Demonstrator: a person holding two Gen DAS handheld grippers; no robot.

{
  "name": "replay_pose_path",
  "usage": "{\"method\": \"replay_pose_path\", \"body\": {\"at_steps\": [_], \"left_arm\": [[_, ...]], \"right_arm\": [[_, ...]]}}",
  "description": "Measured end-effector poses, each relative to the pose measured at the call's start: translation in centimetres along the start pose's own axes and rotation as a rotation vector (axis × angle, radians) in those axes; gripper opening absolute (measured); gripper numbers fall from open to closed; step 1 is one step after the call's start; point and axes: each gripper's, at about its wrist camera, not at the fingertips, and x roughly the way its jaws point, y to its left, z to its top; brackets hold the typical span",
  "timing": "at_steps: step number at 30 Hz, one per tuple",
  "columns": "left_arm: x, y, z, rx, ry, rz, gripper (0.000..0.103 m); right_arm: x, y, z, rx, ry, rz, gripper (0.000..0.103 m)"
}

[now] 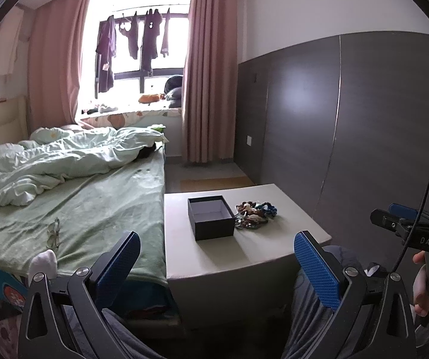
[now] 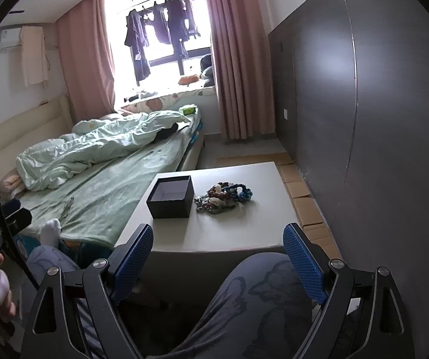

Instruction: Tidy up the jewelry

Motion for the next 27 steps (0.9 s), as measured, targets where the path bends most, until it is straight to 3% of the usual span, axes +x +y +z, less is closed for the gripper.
{"method": "replay_pose_path", "body": {"at_steps": [17,27], "left_arm": [[-0.9,0.0,0.2,-0.004,0.0,-0.005,0.103],[1.0,0.5,0.5,-0.019,0.019,-0.005,0.103]], "right_arm": [[-0.8,0.4,0.0,0.001,-0.011,0.014,0.089],[0.9,0.1,0.0,-0.011,-0.001,0.025,0.089]]}}
